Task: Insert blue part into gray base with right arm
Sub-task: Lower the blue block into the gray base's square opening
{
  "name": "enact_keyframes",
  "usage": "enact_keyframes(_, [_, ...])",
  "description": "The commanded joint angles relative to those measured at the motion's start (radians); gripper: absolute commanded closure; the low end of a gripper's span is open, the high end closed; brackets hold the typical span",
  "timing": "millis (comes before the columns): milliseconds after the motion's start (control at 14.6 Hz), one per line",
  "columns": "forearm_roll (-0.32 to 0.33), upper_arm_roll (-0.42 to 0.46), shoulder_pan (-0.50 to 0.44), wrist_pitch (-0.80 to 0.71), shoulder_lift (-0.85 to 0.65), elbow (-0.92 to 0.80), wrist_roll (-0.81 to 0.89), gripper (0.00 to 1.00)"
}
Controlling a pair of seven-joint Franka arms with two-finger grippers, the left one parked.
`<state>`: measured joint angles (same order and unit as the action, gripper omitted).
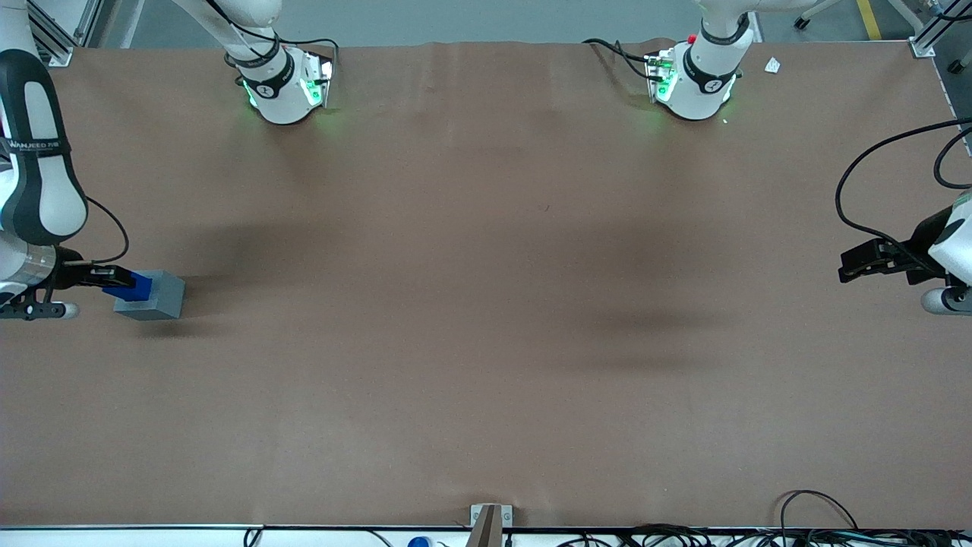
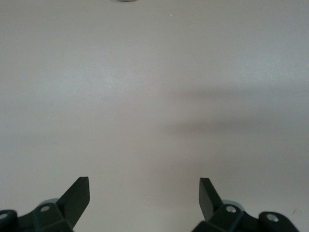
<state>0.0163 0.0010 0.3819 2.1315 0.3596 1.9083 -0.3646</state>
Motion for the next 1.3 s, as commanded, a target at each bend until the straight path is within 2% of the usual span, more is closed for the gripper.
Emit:
enact_keyframes(0, [0.010,0.016,0.023,0.002,0.006,0.006,-0.010,0.92])
enact_keyframes(961, [0.010,0.016,0.025,0.013,0.025,0.000,-0.008,0.86])
enact_keyframes(1030, [0.010,0.016,0.025,0.013,0.027,0.000,-0.008,0.81])
enact_keyframes(1099, [0.010,0.016,0.025,0.013,0.027,0.000,-0.010,0.69])
enact_keyframes(1167, [0.010,0.016,0.025,0.013,0.029,-0.002,-0.008,0.52])
enact_keyframes(1236, [0.010,0.016,0.025,0.013,0.029,-0.002,-0.008,0.42])
